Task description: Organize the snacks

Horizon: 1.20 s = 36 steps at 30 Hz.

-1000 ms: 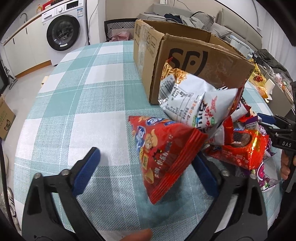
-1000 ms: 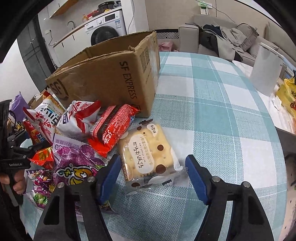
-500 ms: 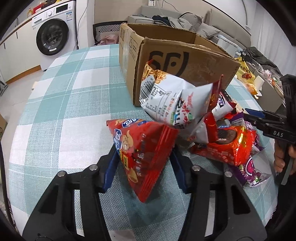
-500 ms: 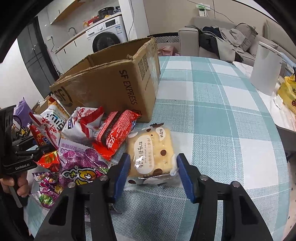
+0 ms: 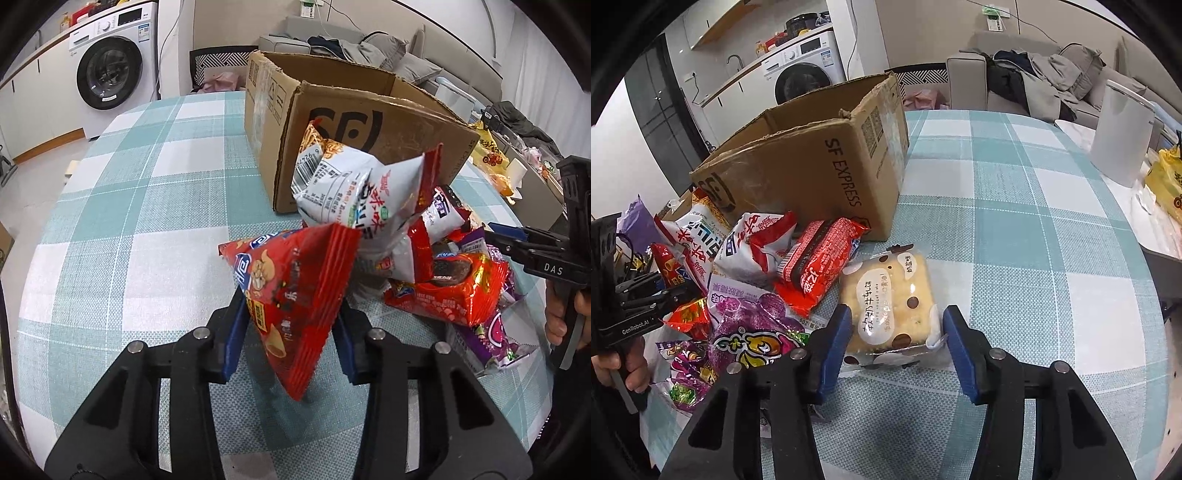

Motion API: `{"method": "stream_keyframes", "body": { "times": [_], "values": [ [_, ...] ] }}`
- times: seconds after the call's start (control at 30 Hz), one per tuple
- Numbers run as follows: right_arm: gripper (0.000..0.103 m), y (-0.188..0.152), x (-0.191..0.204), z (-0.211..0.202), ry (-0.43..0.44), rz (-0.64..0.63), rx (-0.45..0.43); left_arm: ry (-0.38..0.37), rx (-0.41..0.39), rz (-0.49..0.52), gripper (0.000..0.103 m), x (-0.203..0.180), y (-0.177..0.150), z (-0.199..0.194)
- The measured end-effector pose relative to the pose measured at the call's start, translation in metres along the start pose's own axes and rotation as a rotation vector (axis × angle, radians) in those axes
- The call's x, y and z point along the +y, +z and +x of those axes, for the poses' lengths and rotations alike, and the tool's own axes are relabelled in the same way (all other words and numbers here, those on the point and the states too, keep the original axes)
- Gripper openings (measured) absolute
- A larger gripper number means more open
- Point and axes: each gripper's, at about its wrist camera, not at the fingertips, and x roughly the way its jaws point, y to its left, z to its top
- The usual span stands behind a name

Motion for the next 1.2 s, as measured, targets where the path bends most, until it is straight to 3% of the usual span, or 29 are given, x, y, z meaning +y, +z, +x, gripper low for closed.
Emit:
{"method": "stream_keyframes", "body": {
  "times": [0.2,0.4,1.2],
  "values": [
    [0.065,-0.003,0.009,0.005,-0.015,-0.042,0.017,-0.001,-0.004,-0.010,0.039,0.002,-0.002,-0.002],
    [0.057,-0.004,0.011,0.007,-0.037,-0.055,0.004,0.000,-0.013,-0.023,0.039,0.006,-0.006,-0.006],
    [0.057,0.009,0.004,-0.045,0.032,0.034,-0.156,0.007,-0.124,-0.058,0.038,0.011,-0.010,-0.063]
  ]
}}
